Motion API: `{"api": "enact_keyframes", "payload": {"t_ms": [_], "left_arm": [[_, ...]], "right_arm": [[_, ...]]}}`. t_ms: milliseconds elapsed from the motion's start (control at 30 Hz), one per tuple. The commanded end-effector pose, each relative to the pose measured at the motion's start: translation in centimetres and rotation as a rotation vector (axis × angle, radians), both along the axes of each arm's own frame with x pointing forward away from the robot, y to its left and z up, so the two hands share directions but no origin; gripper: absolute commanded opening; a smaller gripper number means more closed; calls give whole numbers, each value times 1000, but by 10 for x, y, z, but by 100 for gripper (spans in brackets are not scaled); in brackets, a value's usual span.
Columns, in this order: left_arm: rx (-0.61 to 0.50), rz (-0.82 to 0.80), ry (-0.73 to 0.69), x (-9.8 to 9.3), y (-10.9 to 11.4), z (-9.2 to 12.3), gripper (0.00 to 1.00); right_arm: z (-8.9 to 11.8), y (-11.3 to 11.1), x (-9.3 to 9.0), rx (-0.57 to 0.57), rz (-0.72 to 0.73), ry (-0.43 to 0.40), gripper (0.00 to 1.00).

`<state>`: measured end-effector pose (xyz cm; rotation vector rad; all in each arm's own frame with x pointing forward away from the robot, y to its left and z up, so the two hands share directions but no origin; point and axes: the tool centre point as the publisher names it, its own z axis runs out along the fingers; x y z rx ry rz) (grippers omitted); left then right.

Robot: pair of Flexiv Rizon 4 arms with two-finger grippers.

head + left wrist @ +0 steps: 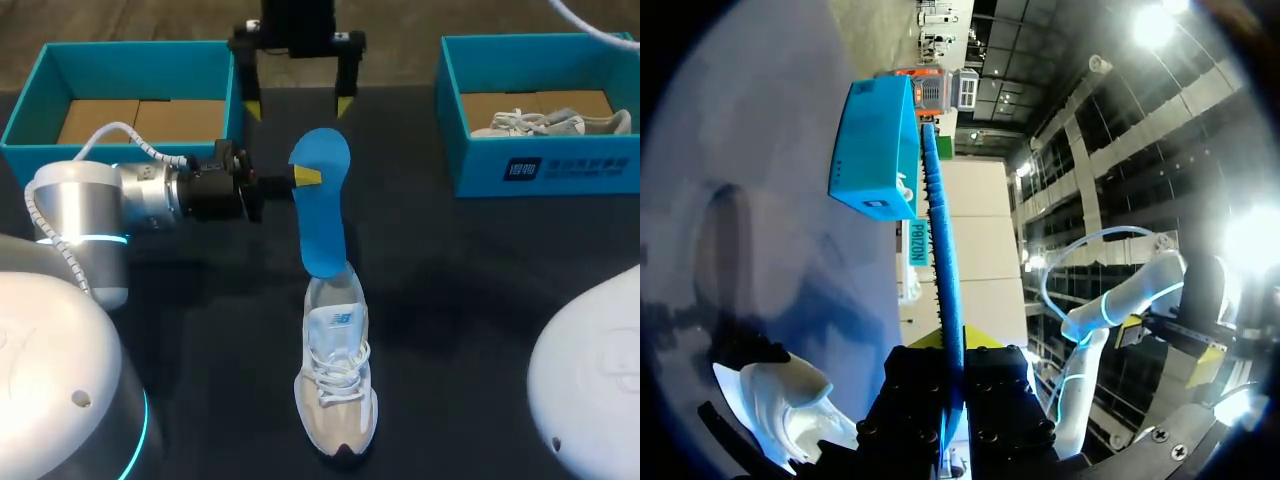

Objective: Take the shoe out of the shoebox, open the shoe tongue, remove and reinsert the insole, then place the shoe into the shoebox

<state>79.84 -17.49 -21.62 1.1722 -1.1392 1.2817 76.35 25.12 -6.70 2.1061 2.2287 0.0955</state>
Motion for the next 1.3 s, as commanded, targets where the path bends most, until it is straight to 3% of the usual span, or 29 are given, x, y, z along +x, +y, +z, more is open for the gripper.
{"api": "enact_keyframes", "payload": {"t_ms": [33, 100, 267, 400, 467, 800, 1133, 1300], "left_arm": [[2, -2, 1, 0, 0, 0, 0], [2, -2, 1, 0, 0, 0, 0], [2, -2, 1, 0, 0, 0, 0], [2, -2, 1, 0, 0, 0, 0], [2, -2, 1, 0, 0, 0, 0], [2, -2, 1, 0, 0, 0, 0], [2, -2, 1, 0, 0, 0, 0], [2, -2, 1, 0, 0, 0, 0]], "right_arm": [[-1, 5, -3, -193, -24, -13, 100], [-3, 5, -4, -183, -32, -7, 100], [-6, -3, -4, -35, -42, 14, 100], [-3, -15, -3, 121, -48, 20, 100], [-3, -22, -4, 138, -63, 23, 100], [-10, -54, -8, 444, -127, 20, 100], [-16, -65, -7, 697, -118, 25, 100], [-29, -71, -4, 805, -118, 71, 100]]}}
